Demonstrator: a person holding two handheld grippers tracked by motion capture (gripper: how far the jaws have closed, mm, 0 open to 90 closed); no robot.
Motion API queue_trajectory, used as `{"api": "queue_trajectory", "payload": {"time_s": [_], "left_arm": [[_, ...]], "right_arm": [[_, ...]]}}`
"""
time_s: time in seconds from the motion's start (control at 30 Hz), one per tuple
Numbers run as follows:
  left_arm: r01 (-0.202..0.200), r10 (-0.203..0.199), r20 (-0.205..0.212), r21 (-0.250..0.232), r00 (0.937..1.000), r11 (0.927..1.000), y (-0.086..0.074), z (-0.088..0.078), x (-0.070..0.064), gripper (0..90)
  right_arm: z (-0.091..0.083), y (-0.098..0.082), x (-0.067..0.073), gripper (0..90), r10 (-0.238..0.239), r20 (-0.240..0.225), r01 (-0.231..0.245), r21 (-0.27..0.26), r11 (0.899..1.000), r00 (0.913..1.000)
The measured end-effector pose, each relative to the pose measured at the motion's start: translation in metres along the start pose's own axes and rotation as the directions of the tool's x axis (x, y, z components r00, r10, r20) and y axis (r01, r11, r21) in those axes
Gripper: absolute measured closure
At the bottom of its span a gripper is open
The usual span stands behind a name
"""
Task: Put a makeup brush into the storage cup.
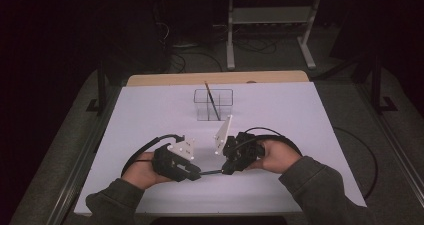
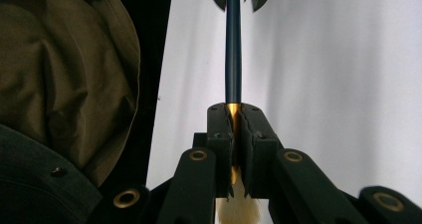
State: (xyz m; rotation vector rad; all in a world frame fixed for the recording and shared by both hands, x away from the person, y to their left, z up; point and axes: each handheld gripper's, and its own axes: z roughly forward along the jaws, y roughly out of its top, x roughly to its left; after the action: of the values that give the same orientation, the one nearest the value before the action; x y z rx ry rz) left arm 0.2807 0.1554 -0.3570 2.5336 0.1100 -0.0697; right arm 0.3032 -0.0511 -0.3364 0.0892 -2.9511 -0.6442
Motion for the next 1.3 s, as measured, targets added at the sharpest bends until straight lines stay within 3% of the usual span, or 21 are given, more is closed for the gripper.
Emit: {"api": "queue_trajectory", "payload": {"time_s": [0.07, 0.17, 0.4, 0.5, 0.7, 0.8, 1.0, 1.1, 1.3], "left_arm": [[-0.018, 0.018, -0.002, 0.015, 0.9998, 0.9997, 0.001, 0.001, -0.001, 82.5], [-0.007, 0.007, -0.01, -0.002, 0.9999, 1.0, 0.0, 0.001, -0.001, 83.8], [-0.012, 0.011, -0.017, -0.034, 0.9998, 0.9994, -0.004, -0.001, -0.002, 84.3], [-0.007, 0.006, -0.018, -0.043, 0.9998, 0.9991, -0.007, 0.002, -0.002, 84.3], [-0.006, 0.006, 0.0, -0.041, 1.0, 0.9992, -0.007, 0.004, -0.002, 83.3], [0.002, -0.002, 0.003, -0.014, 1.0, 0.9999, -0.005, 0.005, -0.002, 74.3], [-0.032, 0.031, 0.019, 0.016, 0.9993, 0.9994, 0.005, 0.007, -0.004, 74.2], [-0.029, 0.029, 0.02, 0.023, 0.9994, 0.9993, 0.008, 0.008, -0.005, 74.8], [-0.036, 0.035, 0.02, 0.032, 0.9992, 0.9988, 0.01, 0.012, -0.007, 81.7]], "right_arm": [[-0.001, 0.002, 0.001, 83.2, 0.001, 0.004, -0.001, 0.01, 1.0, 1.0], [-0.003, 0.002, 0.001, 83.2, 0.0, 0.014, 0.0, 0.002, 1.0, 0.9999], [-0.007, -0.007, -0.004, 78.3, 0.018, -0.009, -0.019, -0.091, 0.996, 0.9998], [-0.008, -0.01, -0.005, 79.2, 0.032, -0.017, -0.034, -0.099, 0.995, 0.9993], [-0.007, -0.01, -0.005, 83.0, 0.024, -0.039, -0.028, -0.09, 0.996, 0.9989], [-0.008, -0.009, -0.006, 83.1, 0.026, -0.048, -0.03, -0.08, 0.996, 0.9985], [-0.008, 0.002, -0.001, 83.1, 0.004, -0.035, -0.004, -0.004, 1.0, 0.9994], [-0.008, 0.008, 0.002, 83.2, -0.009, -0.028, 0.01, 0.034, 0.999, 0.9996], [-0.011, 0.014, 0.004, 83.1, -0.034, -0.016, 0.035, 0.035, 0.999, 0.9993]]}}
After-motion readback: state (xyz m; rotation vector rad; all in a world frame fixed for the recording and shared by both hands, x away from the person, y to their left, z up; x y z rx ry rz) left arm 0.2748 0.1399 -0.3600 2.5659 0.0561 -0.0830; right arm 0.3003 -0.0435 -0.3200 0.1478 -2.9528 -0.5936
